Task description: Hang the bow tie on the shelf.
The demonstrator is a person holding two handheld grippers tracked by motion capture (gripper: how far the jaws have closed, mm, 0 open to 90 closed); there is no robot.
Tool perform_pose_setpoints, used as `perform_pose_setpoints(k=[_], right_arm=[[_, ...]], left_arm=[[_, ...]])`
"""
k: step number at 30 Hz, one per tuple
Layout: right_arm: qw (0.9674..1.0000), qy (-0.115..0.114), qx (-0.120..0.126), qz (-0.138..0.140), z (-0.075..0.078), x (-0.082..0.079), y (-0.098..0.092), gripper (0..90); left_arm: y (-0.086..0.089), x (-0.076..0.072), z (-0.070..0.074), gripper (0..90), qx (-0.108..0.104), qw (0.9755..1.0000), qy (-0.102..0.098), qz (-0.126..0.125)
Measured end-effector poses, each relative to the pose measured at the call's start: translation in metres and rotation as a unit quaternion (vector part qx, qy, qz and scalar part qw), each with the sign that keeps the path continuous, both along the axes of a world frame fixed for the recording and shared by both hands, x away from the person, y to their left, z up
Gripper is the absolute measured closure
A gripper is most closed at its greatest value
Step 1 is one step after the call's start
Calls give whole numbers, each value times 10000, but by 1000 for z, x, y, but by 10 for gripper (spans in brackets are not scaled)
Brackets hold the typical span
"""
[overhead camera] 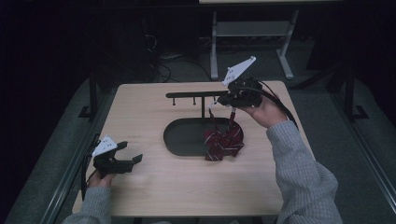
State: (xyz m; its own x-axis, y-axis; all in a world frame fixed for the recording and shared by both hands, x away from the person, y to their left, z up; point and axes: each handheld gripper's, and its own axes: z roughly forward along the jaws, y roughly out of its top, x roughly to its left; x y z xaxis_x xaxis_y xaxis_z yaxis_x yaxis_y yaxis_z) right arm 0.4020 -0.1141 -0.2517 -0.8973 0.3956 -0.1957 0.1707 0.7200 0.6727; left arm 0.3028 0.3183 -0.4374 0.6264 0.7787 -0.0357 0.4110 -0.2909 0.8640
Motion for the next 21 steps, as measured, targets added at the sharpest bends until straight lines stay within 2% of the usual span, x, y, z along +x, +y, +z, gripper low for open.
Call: perform_pose_setpoints(k=[4, 13, 18, 21], right_arm=[[9999, 65, 97, -1, 0, 5, -1, 885], [9998, 154, 91, -60, 7, 19, 2, 884], [9997, 140, -10, -217, 8, 25, 6, 884], [9993, 224, -84, -282, 3, 31, 8, 884]], left_arm=[[0, 0, 0, 130, 5, 10000, 7, -2], [0, 0, 0, 130, 16, 10000, 6, 4], [0, 0, 0, 130, -9, 10000, 17, -4], [-1, 0, 0, 130, 5, 10000, 19, -17]])
